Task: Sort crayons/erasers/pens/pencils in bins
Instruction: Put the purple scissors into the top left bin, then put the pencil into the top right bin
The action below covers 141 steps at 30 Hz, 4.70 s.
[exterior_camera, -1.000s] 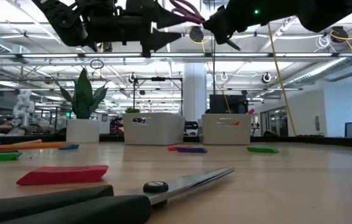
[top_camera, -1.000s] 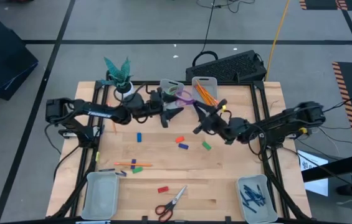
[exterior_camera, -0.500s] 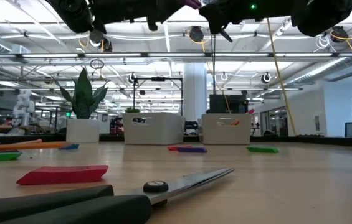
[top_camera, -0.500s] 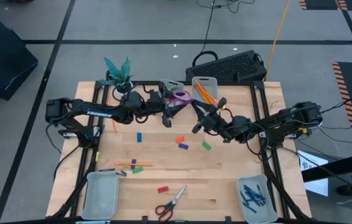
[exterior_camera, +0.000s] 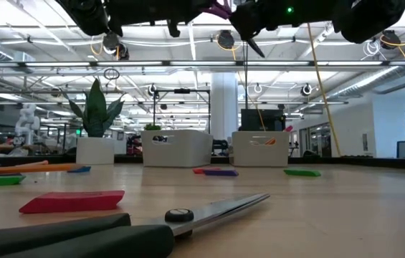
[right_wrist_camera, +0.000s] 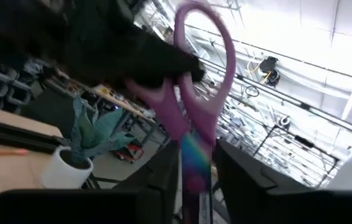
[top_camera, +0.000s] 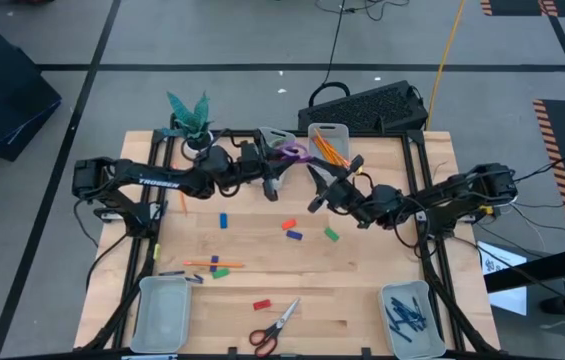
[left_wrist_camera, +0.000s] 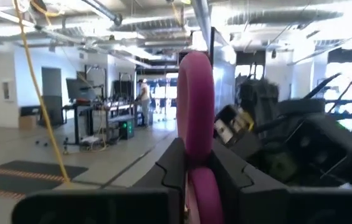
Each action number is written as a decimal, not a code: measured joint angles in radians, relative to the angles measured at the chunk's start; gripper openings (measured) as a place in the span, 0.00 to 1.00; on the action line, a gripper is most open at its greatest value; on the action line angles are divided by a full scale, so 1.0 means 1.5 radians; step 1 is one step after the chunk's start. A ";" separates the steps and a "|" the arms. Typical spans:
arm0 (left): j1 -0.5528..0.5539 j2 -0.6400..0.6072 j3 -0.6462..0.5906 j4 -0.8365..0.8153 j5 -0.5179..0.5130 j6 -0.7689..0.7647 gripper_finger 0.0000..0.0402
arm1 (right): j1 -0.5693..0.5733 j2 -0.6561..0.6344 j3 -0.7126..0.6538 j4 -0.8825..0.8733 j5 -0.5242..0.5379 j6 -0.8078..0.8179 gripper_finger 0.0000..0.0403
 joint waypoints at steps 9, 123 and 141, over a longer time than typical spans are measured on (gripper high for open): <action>0.047 -0.047 0.233 -0.562 -0.096 0.012 0.09 | 0.067 -0.001 0.000 -0.044 0.208 0.082 0.54; -0.392 0.109 -0.032 -1.241 0.069 -0.302 0.04 | 0.283 -0.012 -0.001 -0.494 0.098 0.442 0.60; -0.393 -0.174 -0.089 -0.812 -0.267 -0.127 0.05 | 0.182 0.033 0.009 -0.482 -0.096 0.637 0.60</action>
